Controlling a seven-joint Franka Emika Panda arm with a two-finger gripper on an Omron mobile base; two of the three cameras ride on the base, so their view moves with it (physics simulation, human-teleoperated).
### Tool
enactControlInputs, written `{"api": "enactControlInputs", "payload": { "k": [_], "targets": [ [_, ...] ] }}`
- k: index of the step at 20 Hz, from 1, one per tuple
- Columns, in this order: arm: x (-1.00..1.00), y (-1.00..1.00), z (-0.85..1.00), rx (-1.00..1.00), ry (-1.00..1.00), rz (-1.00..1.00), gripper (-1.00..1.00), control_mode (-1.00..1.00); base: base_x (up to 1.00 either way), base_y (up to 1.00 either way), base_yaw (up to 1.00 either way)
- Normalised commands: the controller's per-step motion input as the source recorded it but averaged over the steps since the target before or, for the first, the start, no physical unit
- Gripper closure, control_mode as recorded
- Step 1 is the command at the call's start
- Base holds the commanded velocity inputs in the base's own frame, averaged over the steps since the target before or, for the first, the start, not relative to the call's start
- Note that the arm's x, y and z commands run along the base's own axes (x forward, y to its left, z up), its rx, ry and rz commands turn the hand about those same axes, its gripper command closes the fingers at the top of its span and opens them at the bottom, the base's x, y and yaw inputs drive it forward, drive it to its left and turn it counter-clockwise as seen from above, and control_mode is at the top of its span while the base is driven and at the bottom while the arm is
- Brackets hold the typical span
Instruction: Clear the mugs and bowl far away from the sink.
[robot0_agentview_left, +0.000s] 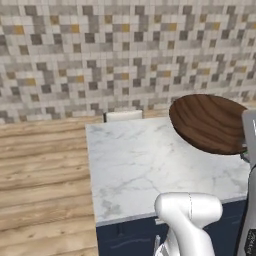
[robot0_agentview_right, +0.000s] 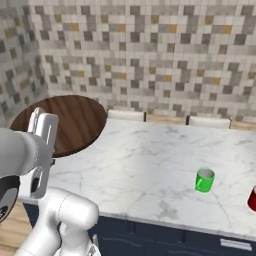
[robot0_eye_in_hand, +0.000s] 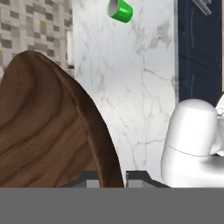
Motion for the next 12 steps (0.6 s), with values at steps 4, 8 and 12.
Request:
{"api": "enactControlInputs", "payload": {
  "k": [4,8,12],
  "targets": [
    [0.0,0.0,0.0,0.0,0.0,0.0,1.0,1.0,0.64,0.04,-0.45],
    [0.0,0.0,0.0,0.0,0.0,0.0,1.0,1.0,0.61,0.22,-0.63],
    [0.0,0.0,0.0,0.0,0.0,0.0,1.0,1.0,0.63,0.32,-0.59]
  ]
}}
